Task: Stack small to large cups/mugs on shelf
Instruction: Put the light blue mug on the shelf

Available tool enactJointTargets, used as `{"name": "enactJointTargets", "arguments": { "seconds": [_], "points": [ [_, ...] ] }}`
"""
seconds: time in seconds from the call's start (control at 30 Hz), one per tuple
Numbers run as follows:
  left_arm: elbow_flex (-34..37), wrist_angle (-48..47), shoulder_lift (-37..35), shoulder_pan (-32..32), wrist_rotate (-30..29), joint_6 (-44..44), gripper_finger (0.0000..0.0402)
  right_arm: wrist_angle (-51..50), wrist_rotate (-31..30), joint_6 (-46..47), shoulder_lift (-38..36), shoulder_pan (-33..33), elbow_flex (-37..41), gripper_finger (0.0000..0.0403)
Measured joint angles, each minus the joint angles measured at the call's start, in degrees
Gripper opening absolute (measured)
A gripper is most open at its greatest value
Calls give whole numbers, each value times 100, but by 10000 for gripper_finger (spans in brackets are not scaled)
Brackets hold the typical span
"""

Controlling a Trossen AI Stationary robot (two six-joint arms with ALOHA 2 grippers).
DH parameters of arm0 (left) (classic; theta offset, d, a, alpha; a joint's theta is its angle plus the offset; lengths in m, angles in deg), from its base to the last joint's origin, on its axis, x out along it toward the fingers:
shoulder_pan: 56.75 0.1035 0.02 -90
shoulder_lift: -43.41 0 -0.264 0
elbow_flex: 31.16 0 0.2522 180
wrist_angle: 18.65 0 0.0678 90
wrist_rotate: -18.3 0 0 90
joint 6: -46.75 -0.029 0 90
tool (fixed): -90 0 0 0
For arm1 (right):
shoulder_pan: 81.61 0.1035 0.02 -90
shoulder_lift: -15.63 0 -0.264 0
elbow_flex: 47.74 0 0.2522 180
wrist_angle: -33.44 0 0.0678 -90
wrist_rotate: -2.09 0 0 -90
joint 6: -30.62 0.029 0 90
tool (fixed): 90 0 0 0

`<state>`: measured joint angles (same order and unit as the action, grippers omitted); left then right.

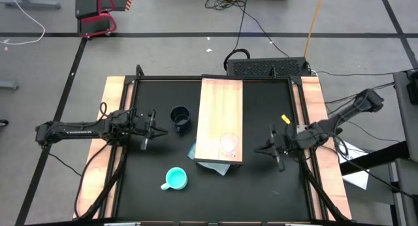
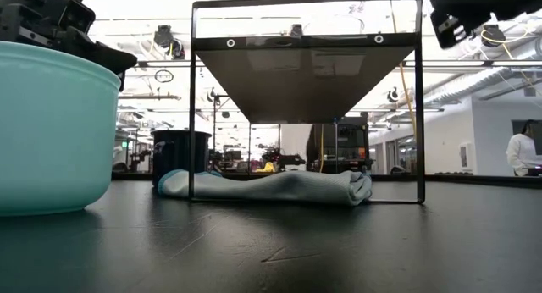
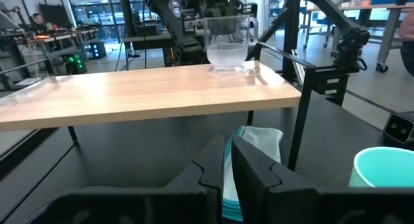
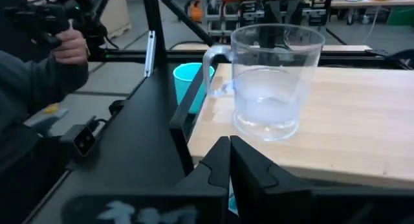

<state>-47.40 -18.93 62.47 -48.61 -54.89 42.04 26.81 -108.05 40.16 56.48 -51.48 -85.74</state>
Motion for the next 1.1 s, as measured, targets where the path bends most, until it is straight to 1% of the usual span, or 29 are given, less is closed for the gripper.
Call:
{"name": "enactJointTargets", "arguments": {
  "seconds": [0.2, 0.33, 0.57, 0.73, 0.83, 0.9, 1.0, 1.1],
  "points": [
    [-2, 2, -1, 0, -38, -11, 33, 1148, -83, -22, -409, 0, 839, 0],
    [-2, 2, 0, 2, -39, -9, 33, 1561, -83, -65, -587, 0, 1189, 0],
    [-2, 2, 0, 2, -37, 68, 33, 1590, -76, -216, -631, 0, 1277, 0],
    [0, 2, -1, 2, -26, 91, 33, 1269, -69, -390, -628, 0, 1278, 0],
    [-2, 3, -1, 2, 132, 127, 33, 1239, -67, -409, -631, 0, 1280, 0],
    [-1, 22, -1, 2, 245, 285, 33, 1247, -65, -369, -631, 0, 1280, 0],
    [0, 31, 0, -9, 402, 754, 33, 1203, -63, -345, -631, 0, 1280, 0],
    [0, 27, -2, -154, 566, 995, 31, 1148, -62, -340, -631, 0, 1280, 0]
  ]
}}
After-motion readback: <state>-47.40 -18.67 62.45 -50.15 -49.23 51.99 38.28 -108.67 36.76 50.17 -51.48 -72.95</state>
